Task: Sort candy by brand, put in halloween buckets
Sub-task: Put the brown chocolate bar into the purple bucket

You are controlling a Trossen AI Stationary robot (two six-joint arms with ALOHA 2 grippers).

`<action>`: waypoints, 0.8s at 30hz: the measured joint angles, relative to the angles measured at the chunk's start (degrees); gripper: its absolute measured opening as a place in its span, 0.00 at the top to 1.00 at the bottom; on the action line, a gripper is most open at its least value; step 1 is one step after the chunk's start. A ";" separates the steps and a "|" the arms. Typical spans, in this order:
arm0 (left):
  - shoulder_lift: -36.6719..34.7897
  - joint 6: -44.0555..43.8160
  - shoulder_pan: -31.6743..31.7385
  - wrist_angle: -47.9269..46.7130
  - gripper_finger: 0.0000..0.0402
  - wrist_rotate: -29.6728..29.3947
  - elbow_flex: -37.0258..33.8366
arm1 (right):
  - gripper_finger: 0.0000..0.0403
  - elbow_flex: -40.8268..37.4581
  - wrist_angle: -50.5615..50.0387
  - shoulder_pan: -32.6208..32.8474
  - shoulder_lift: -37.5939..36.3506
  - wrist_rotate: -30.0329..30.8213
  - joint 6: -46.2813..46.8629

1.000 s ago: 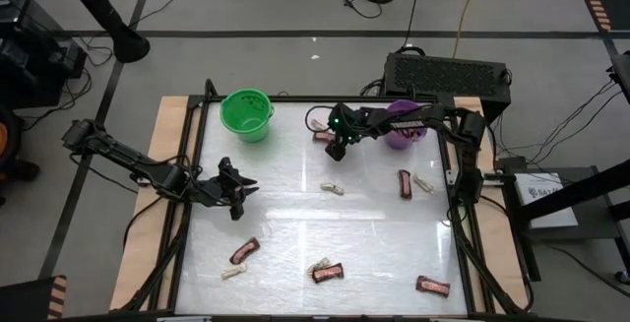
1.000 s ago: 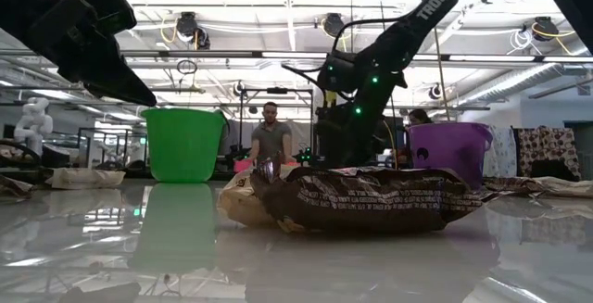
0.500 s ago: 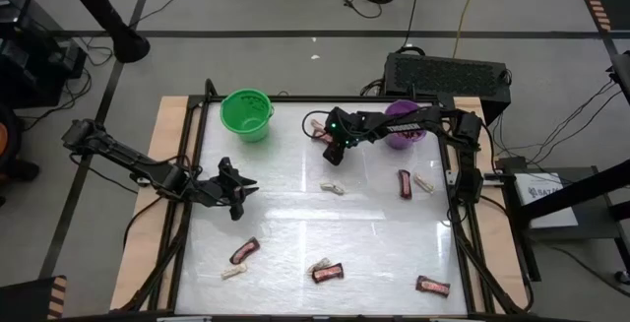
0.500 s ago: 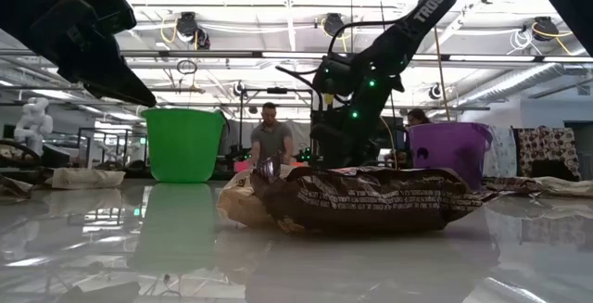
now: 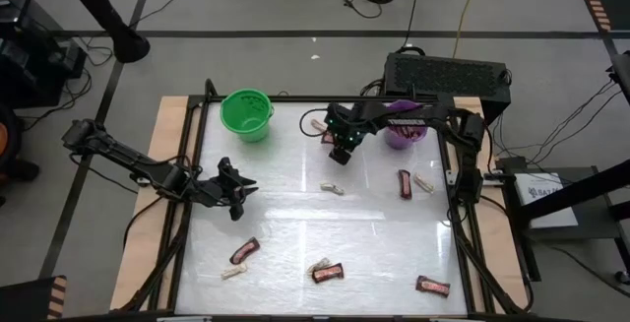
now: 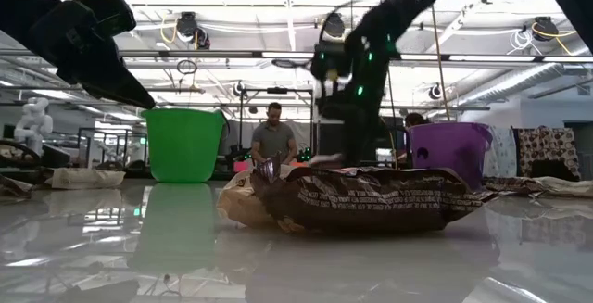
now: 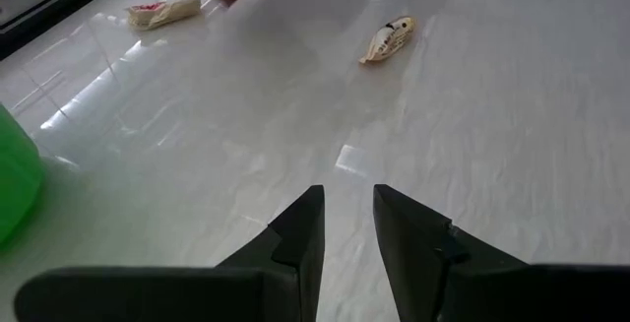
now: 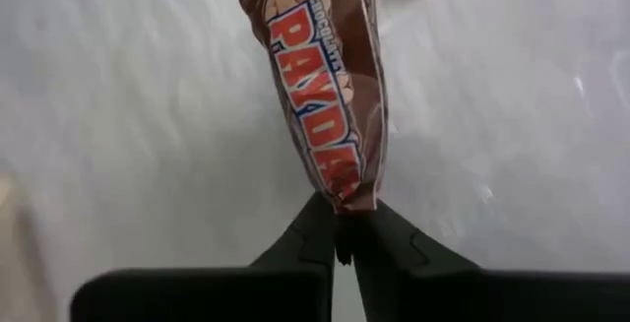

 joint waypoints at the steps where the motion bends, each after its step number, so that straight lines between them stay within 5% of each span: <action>1: 0.01 -0.01 0.00 -0.01 0.76 0.00 0.00 | 0.95 1.70 -2.81 0.27 -0.40 0.32 0.03; 12: 0.28 -2.34 0.00 0.15 0.76 -0.07 0.00 | 0.99 7.35 -27.18 0.13 -12.56 21.26 11.23; 24: 5.70 -3.04 0.00 4.26 0.76 -0.10 0.00 | 1.00 7.26 -47.53 -1.87 -16.76 23.05 29.71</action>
